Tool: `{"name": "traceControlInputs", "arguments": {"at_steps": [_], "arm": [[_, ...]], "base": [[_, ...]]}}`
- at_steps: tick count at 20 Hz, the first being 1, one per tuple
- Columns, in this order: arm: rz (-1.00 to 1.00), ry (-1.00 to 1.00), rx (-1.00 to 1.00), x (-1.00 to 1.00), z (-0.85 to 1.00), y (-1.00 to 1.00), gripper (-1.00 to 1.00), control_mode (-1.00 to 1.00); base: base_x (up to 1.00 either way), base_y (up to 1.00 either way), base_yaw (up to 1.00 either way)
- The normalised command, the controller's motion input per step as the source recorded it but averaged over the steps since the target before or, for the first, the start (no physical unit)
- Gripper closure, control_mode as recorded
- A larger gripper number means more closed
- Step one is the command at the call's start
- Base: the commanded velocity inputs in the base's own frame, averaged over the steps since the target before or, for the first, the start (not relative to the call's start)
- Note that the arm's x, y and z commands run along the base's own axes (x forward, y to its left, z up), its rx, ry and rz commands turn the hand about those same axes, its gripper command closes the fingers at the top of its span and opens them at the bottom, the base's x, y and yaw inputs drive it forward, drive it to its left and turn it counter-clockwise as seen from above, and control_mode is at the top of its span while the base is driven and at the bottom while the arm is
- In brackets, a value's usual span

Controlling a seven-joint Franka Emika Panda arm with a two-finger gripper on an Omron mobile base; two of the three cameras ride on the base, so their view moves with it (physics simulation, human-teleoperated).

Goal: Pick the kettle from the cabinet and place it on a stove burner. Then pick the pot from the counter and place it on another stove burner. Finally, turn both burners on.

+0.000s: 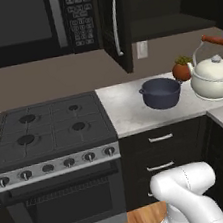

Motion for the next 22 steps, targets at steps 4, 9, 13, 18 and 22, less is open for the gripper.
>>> {"name": "traceControlInputs", "arguments": {"at_steps": [4,9,13,18,22], "arm": [[0.00,0.00,0.00,0.00,0.00,0.00,1.00,1.00],[0.00,0.00,0.00,0.00,0.00,0.00,1.00,1.00],[0.00,0.00,0.00,0.00,0.00,0.00,1.00,1.00],[0.00,0.00,0.00,0.00,0.00,0.00,1.00,1.00],[0.00,0.00,0.00,0.00,0.00,0.00,1.00,1.00]], "base": [[-0.42,0.62,0.00],[-0.32,0.67,0.00],[-0.22,0.70,0.00],[-0.05,0.65,0.00],[0.01,0.62,-0.02]]}}
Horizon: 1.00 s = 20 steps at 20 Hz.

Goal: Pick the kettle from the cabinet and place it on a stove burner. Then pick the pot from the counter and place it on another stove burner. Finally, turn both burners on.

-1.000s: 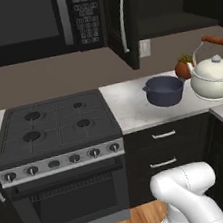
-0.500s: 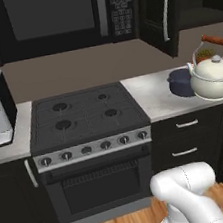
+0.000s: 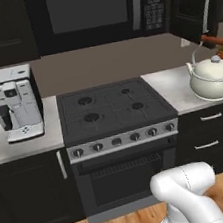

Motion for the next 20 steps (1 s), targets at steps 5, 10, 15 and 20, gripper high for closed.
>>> {"name": "traceControlInputs", "arguments": {"at_steps": [5,10,15,20], "arm": [[0.00,0.00,0.00,0.00,0.00,0.00,1.00,1.00],[0.00,0.00,0.00,0.00,0.00,0.00,1.00,1.00],[0.00,0.00,0.00,0.00,0.00,0.00,1.00,1.00],[0.00,0.00,0.00,0.00,0.00,0.00,1.00,1.00]], "base": [[0.10,0.60,-0.06],[0.25,0.48,-0.09],[0.49,0.31,-0.11],[0.55,0.21,-0.10]]}}
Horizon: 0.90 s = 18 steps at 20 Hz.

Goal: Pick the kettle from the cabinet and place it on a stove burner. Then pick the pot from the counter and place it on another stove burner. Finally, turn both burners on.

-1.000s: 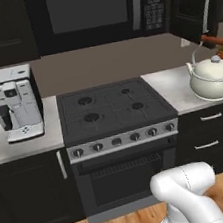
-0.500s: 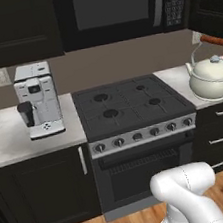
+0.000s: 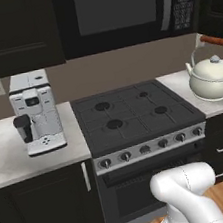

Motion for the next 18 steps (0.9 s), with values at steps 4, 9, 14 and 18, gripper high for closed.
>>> {"name": "traceControlInputs", "arguments": {"at_steps": [4,9,14,18], "arm": [[0.00,0.00,0.00,0.00,0.00,0.00,1.00,1.00],[0.00,0.00,0.00,0.00,0.00,0.00,1.00,1.00],[0.00,0.00,0.00,0.00,0.00,0.00,1.00,1.00],[0.00,0.00,0.00,0.00,0.00,0.00,1.00,1.00]], "base": [[0.53,0.28,-0.12],[0.48,0.32,-0.14],[0.44,0.38,-0.15],[0.38,0.35,-0.15]]}}
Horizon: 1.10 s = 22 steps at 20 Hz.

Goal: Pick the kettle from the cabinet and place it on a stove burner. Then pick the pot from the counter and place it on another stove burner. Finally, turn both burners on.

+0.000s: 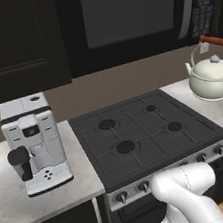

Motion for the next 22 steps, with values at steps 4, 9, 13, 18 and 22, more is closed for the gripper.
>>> {"name": "traceControlInputs", "arguments": {"at_steps": [4,9,13,18,22], "arm": [[0.00,0.00,0.00,0.00,0.00,0.00,1.00,1.00],[-0.01,0.00,0.00,0.03,0.00,0.02,1.00,-1.00],[0.00,0.00,0.00,0.02,0.00,0.00,1.00,-1.00],[0.00,0.00,0.00,0.17,-0.13,0.00,1.00,-1.00],[0.05,-0.02,0.00,0.18,-0.19,0.00,1.00,-1.00]], "base": [[0.37,0.30,-0.14],[0.28,0.20,-0.09],[0.00,0.00,0.00],[0.00,0.00,0.00],[0.00,0.00,0.00]]}}
